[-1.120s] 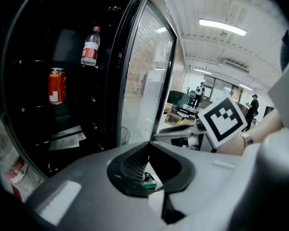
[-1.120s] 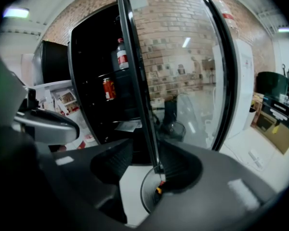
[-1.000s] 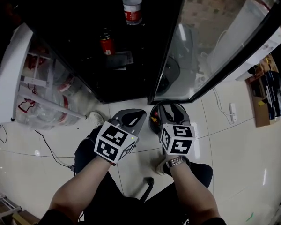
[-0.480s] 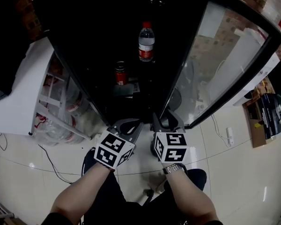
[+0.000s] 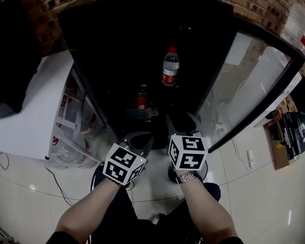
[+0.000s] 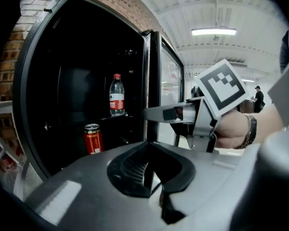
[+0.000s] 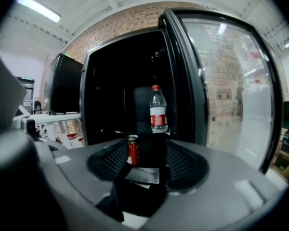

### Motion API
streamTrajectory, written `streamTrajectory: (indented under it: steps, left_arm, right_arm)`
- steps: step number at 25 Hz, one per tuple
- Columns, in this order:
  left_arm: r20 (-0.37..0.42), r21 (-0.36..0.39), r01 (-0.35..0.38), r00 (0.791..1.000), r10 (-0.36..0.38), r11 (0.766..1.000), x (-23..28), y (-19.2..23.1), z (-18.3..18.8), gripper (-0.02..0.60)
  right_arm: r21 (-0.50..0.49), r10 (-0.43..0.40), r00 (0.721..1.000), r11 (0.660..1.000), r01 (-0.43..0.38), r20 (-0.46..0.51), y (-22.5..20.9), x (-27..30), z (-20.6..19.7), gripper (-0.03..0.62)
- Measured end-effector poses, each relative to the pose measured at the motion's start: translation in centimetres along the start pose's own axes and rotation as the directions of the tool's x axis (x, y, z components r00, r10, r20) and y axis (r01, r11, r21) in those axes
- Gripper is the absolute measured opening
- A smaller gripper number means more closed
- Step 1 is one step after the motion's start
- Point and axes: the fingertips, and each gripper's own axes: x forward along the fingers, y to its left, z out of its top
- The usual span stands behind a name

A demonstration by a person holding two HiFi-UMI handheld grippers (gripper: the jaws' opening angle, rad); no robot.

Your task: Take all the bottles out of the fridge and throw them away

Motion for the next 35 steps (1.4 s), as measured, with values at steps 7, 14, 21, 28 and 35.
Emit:
streamTrajectory:
  steps: [7, 14, 21, 28, 35]
  left_arm:
    - [0.022, 0.041, 0.003, 1.000, -0.004, 0.999, -1.3, 3.3, 2.2, 0.004]
    - [0.039, 0.065, 0.027, 0.999, -0.029, 0.998, -1.1, 6.4, 3.9, 0.004]
    - [0.051, 0.078, 0.060, 0.997, -0.064, 0.995, 0.4, 8.8, 5.2, 0.004]
    - [0.052, 0.062, 0.090, 0.994, -0.094, 0.994, 2.2, 10.0, 5.4, 0.005]
    - [0.050, 0.055, 0.113, 0.992, -0.116, 0.992, 3.1, 10.9, 5.4, 0.004]
  right_arm:
    - [-0.002, -0.029, 0.999, 1.000, 0.029, 0.025, 1.6, 2.9, 3.3, 0.252]
    - [-0.011, -0.094, 0.995, 0.996, 0.094, 0.031, 1.7, 6.2, 5.9, 0.286]
    - [-0.010, -0.168, 0.986, 0.986, 0.168, 0.005, 0.1, 9.6, 6.8, 0.324]
    - [-0.023, -0.218, 0.976, 0.976, 0.217, -0.031, -1.5, 12.3, 6.7, 0.325]
    - [-0.034, -0.260, 0.964, 0.965, 0.259, -0.057, -2.7, 14.5, 6.8, 0.325]
